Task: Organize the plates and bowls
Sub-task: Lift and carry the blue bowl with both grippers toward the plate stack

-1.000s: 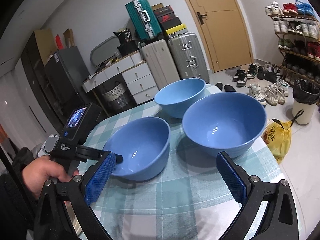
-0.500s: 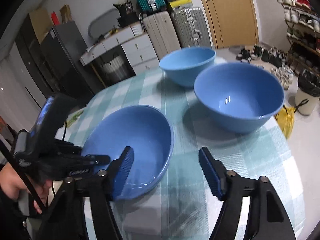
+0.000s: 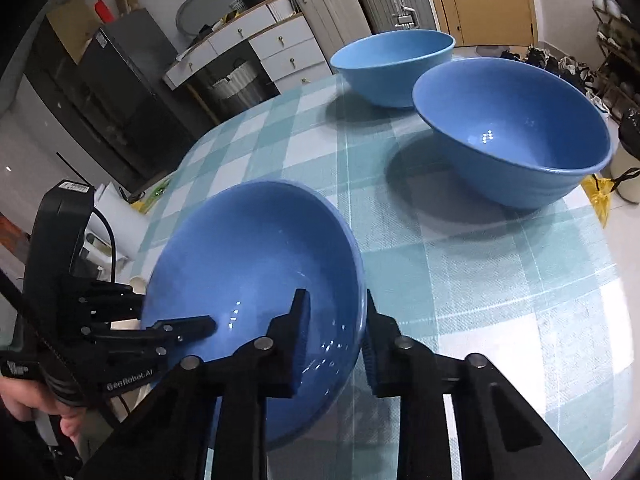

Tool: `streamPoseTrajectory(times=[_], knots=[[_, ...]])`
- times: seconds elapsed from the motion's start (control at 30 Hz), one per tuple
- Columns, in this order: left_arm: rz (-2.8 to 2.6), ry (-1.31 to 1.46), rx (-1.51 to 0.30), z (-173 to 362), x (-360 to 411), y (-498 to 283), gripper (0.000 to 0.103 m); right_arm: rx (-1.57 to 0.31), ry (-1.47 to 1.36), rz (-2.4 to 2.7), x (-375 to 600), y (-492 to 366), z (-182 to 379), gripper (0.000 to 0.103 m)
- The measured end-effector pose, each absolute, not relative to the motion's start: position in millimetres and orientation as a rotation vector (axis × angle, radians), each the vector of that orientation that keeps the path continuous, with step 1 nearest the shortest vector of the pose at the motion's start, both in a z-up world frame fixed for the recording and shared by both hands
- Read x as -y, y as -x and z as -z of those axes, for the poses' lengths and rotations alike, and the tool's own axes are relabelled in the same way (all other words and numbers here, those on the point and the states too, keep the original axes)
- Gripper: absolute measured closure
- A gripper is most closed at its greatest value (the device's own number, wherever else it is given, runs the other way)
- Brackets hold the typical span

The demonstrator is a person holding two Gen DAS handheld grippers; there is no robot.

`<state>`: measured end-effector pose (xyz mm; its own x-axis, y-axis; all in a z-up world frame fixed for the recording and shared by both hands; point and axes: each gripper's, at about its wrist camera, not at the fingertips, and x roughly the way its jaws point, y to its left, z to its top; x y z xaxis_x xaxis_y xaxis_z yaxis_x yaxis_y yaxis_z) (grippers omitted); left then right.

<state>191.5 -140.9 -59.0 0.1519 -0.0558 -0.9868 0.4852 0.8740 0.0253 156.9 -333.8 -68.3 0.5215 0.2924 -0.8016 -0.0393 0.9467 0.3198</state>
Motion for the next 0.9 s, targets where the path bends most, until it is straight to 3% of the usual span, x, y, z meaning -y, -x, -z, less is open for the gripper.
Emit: streamPoseTrajectory(times=[0.17,0.9], knots=[[0.399,-0.323,-1.401,63,141,-181,0.088,-1.024,-0.263,-0.207,339,-146,65,0.088],[0.471,-0.249,-1.416,67,183,-105,0.088,-1.031,-0.27,-0.137,383,-69,52,0.088]])
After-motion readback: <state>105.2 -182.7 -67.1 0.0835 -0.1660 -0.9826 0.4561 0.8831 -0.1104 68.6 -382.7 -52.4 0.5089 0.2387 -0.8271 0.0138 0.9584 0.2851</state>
